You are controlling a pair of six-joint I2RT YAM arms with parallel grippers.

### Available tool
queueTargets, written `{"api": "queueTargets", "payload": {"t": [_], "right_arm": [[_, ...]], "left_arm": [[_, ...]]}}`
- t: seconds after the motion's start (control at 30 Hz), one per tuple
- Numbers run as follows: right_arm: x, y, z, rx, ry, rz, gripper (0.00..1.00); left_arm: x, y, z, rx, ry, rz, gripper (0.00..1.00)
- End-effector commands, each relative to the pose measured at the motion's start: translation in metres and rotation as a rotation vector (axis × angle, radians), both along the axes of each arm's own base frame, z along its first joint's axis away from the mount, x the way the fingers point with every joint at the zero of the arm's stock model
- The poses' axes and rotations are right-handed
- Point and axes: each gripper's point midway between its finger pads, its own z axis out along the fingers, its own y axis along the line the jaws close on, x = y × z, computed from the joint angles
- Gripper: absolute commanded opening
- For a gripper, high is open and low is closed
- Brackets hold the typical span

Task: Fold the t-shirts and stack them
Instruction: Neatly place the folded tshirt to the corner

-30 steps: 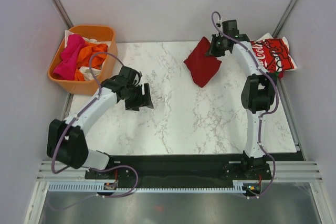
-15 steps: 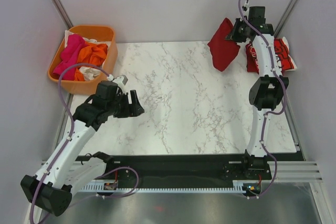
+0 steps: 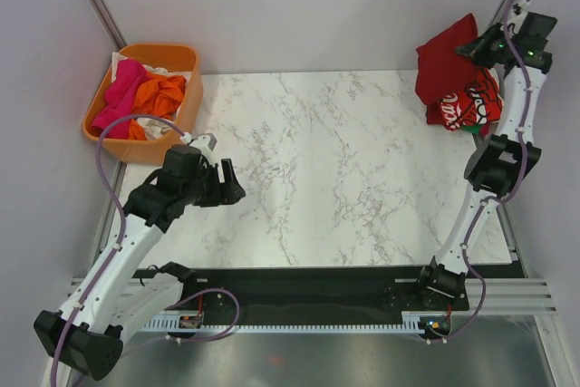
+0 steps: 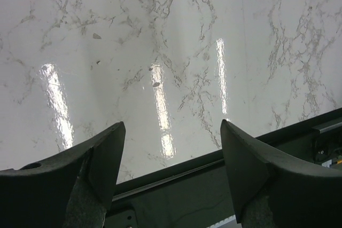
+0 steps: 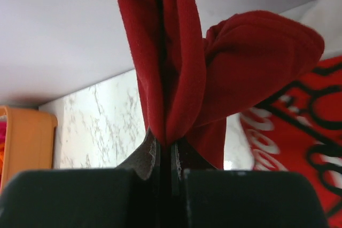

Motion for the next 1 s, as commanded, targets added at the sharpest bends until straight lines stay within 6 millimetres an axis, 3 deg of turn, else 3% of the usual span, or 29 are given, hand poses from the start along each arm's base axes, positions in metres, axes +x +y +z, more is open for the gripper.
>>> {"api": "queueTargets", "payload": {"t": [0.0,0.07,0.1,0.23,0.33,0.37,0.43,0.47,0.5,0.53,0.63,0.77,0.97], "right_arm": [[-0.010,-0.022,0.039,0.054,-0.117,0.028,0.00],[-0.022,-0.044,0.028,0.046,-0.089,-0.007,0.00],[-0.026,-0.053,0.007,0.063,-0.043,-0.016,0.00],[-0.042,-0.098,-0.048,0.146,0.068,-0.100,0.00],[-0.048,-0.118,-0.073,0.189,0.122,-0.165,0.01],[-0.050,-0.122,-0.078,0.198,0.136,-0.184,0.14],[-0.055,-0.142,-0.088,0.202,0.168,-0.273,0.25],[-0.061,-0.151,-0.096,0.204,0.199,-0.321,0.39],[-0.065,-0.159,-0.098,0.189,0.211,-0.360,0.44],[-0.072,-0.177,-0.098,0.148,0.223,-0.436,0.47],[-0.090,-0.206,-0.089,0.069,0.249,-0.570,0.56],[-0.110,-0.231,-0.062,-0.041,0.258,-0.710,0.64],[-0.142,-0.247,-0.008,-0.179,0.229,-0.861,0.72]], "left_arm": [[0.008,0.003,0.005,0.019,-0.053,0.007,0.79],[0.008,0.004,0.004,0.022,-0.052,0.009,0.79],[0.009,0.004,0.003,0.025,-0.049,0.009,0.79],[0.009,0.004,0.002,0.028,-0.042,0.009,0.79],[0.009,0.003,0.002,0.027,-0.040,0.007,0.79],[0.010,0.003,0.002,0.028,-0.042,0.009,0.79],[0.009,0.004,0.000,0.032,-0.037,0.010,0.78],[0.009,0.004,0.000,0.032,-0.037,0.010,0.78],[0.009,0.004,0.002,0.030,-0.043,0.011,0.78],[0.009,0.004,0.003,0.028,-0.048,0.014,0.78],[0.009,0.004,0.003,0.028,-0.046,0.013,0.78],[0.009,0.004,0.004,0.026,-0.051,0.013,0.78],[0.008,0.004,0.006,0.022,-0.058,0.010,0.78]]}}
